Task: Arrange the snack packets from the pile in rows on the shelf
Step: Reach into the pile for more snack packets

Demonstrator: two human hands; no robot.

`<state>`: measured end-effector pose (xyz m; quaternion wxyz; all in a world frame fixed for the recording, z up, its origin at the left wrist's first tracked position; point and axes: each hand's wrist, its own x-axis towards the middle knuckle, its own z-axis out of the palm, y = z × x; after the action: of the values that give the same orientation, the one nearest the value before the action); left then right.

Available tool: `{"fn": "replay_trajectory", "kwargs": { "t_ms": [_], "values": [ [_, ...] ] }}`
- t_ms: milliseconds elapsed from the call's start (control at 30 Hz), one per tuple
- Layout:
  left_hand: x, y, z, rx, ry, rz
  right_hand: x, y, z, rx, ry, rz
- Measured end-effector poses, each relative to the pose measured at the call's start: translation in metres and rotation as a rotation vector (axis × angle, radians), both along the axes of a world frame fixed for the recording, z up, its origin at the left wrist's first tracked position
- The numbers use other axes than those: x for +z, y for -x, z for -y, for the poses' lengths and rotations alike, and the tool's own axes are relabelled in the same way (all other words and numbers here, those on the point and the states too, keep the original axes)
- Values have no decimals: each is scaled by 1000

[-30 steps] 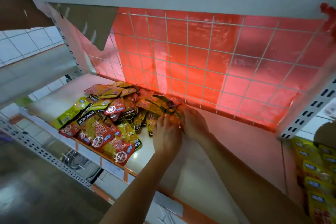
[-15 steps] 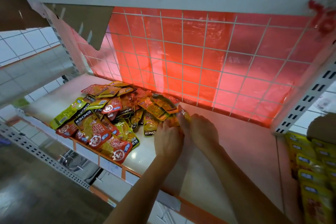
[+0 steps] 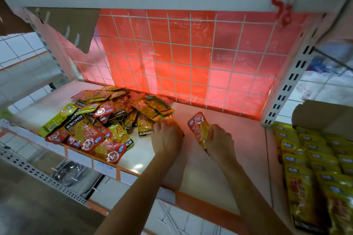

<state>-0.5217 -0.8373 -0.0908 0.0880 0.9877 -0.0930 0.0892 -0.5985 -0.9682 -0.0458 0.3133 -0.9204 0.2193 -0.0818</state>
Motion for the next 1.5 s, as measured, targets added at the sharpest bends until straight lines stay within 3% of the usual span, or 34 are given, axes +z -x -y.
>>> {"fn": "replay_trajectory", "kwargs": {
  "t_ms": [100, 367, 533, 667, 800, 867, 1100, 1400, 1500],
  "values": [
    [-2, 6, 6, -74, -35, -11, -4, 7, 8, -52, -81, 29],
    [13, 46, 40, -118, 384, 5, -6, 32, 26, -145, -238, 97],
    [25, 59, 55, -236, 382, -204, -2, 54, 44, -204, -258, 115],
    [36, 79, 83, -321, 655, -350, 1, 73, 66, -288, -252, 212],
    [44, 100, 108, -361, 1004, -689, 10, 97, 97, -406, -263, 271],
    [42, 110, 118, -401, 1085, -847, 12, 111, 114, -458, -251, 302],
    [36, 145, 147, -505, 920, -877, 17, 158, 160, -592, -221, 370],
    [31, 179, 163, -449, 584, -622, 16, 191, 191, -612, -241, 350],
    [31, 184, 164, -443, 557, -579, 15, 196, 198, -601, -273, 364]
  ]
}}
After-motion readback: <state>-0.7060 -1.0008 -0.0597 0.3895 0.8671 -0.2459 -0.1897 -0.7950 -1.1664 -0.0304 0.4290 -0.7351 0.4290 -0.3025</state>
